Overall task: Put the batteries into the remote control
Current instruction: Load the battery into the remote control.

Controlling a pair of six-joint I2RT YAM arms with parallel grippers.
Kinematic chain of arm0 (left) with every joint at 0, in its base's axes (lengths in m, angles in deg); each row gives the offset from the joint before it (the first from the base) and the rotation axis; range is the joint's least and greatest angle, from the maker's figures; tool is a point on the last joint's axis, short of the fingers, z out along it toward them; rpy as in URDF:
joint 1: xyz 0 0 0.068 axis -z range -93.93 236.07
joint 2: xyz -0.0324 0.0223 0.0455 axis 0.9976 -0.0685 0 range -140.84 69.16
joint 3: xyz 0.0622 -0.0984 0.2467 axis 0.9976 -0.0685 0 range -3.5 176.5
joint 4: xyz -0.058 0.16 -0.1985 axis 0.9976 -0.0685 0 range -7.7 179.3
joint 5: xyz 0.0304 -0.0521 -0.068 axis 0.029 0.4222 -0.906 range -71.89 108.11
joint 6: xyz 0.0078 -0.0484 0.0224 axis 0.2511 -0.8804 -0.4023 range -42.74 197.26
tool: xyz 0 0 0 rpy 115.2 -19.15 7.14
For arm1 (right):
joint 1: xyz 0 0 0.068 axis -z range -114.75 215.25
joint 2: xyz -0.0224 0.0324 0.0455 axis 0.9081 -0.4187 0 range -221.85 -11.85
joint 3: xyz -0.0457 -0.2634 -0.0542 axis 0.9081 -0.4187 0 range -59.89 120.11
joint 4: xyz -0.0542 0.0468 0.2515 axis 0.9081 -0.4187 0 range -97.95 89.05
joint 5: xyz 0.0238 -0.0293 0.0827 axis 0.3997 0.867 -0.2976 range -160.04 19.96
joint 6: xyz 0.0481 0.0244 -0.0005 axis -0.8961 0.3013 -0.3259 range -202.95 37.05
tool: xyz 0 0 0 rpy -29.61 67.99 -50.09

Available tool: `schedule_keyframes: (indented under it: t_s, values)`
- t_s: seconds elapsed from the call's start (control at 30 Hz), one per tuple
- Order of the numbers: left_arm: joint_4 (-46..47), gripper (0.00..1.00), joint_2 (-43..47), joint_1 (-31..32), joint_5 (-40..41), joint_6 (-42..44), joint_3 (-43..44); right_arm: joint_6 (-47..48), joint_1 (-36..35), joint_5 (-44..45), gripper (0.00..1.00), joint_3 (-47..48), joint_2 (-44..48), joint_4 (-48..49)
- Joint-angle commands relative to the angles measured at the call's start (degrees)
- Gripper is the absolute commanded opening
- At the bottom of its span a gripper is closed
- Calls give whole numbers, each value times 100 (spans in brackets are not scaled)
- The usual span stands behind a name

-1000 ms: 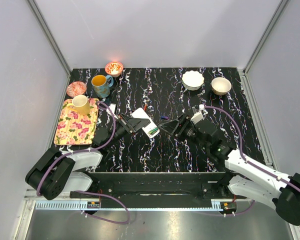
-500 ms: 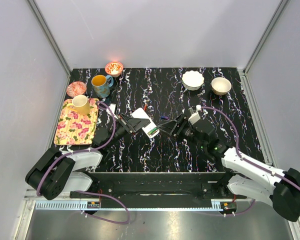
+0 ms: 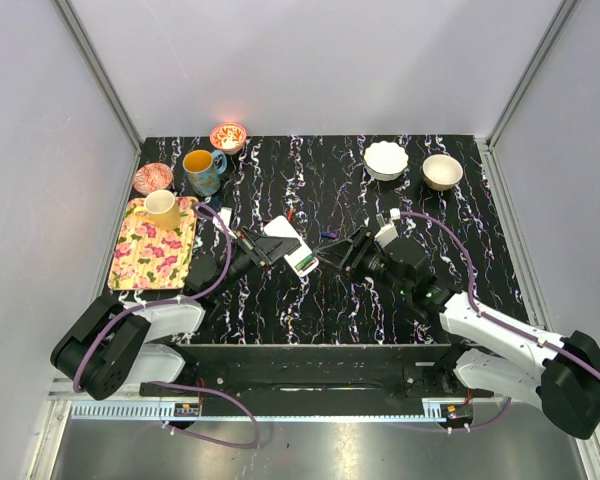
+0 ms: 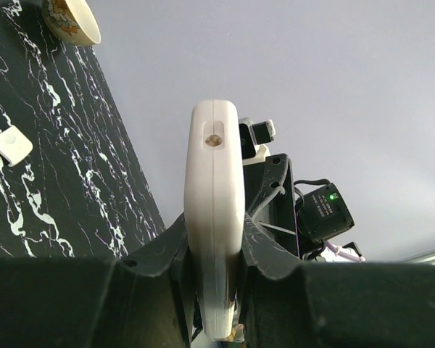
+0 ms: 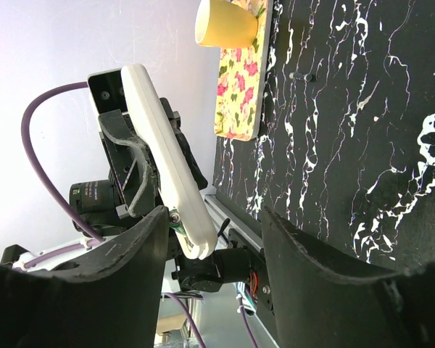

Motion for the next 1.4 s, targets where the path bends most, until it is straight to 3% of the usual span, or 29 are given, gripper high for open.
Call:
schedule_keyframes:
  t_s: [0.0,1.37]
  values:
    - [1588,0,213,20,307,-14,163,77,-4,-311,57,92,-118,-86]
    - [1131,0,178,20,562,-102,778,824,-4,-715,49,531,-680,-841]
